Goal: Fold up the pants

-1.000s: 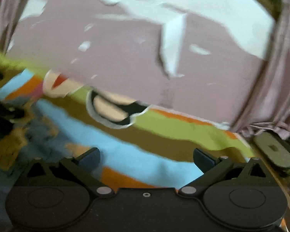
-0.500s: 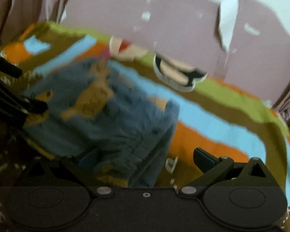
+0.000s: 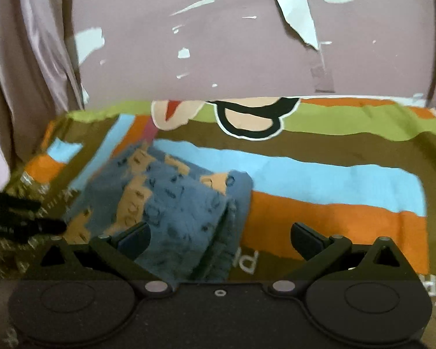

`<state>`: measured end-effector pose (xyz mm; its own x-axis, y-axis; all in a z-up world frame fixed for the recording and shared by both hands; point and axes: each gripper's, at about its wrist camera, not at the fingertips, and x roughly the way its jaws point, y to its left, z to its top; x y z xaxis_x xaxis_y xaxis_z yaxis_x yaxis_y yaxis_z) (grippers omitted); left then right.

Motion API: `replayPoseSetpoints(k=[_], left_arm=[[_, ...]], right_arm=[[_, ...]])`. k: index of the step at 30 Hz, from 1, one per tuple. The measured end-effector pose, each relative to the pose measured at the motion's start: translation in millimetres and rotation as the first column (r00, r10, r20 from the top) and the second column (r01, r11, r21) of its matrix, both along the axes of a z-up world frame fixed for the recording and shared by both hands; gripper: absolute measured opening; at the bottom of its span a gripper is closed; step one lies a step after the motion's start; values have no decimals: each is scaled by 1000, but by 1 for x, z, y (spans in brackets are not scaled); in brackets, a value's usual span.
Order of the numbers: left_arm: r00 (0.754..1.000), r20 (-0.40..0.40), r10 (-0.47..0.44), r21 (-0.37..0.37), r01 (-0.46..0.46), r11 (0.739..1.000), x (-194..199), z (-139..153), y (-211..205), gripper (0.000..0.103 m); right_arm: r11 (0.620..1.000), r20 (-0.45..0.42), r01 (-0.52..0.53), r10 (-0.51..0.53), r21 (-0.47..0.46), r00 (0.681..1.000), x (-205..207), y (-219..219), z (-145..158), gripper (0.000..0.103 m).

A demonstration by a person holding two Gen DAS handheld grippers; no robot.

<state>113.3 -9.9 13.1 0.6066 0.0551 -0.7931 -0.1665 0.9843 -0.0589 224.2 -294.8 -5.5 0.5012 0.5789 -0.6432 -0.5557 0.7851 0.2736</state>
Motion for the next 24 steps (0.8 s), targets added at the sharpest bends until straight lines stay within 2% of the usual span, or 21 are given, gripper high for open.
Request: replayPoseSetpoints(k=[2,4,8,14,19,24], left_arm=[[1000,7,-13,-30,13,999,1,1,2,103],[1000,8,-22,-47,22,999,2,0,3,103],[999,3,-34,-21,34,999,2,-1,0,103],[999,5,-36,-4,36,999,4,-1,-1,103],[999,3,-51,20,51,999,7,-2,-4,103],[996,21,-88,22,88,996,9,-7,-8,103]], right_arm=[[999,-20,-32,33,43,999,10,3,-3,102],[997,-28,-58,60,43,998,15,8,-7,102],[998,-4,-60,60,10,998,16,18,-17,102],[992,-69,-34,43,125,997,32,14,-26,102],[995,-76,-41,48,93,996,38,18,-31,102],[985,-148,-6,31,170,988,42,11,-44,102]])
